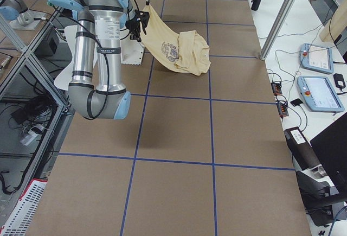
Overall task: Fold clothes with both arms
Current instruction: 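Lift the hem with both grippers and fold it toward the collar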
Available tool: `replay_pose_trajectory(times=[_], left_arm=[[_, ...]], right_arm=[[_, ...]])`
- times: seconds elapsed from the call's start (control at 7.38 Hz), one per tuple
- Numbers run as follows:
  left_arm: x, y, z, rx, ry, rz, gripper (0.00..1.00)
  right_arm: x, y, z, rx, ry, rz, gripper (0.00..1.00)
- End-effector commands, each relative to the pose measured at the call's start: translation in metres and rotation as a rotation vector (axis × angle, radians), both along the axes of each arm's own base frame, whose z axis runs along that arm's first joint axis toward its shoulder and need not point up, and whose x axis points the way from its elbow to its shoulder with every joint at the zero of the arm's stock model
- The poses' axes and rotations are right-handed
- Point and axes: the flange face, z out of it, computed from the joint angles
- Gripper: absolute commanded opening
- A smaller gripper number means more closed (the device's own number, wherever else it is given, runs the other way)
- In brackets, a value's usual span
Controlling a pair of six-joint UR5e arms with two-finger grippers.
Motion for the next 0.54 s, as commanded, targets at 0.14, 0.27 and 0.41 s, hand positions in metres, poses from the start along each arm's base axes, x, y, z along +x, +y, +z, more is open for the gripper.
replay_pose_trajectory(times=[0.14, 0.27, 0.41], left_arm=[[0.077, -0.085, 0.010, 0.111, -0.128, -0.133, 0.00], [0.083, -0.136, 0.020, 0.161, -0.176, -0.188, 0.00], [0.073, -0.178, 0.032, 0.208, -0.196, -0.235, 0.00]], right_arm=[[-0.060, -0.102, 0.009, 0.104, 0.137, 0.149, 0.00], [-0.069, -0.146, 0.018, 0.109, 0.168, 0.201, 0.00], [-0.082, -0.177, 0.032, 0.109, 0.148, 0.243, 0.00]])
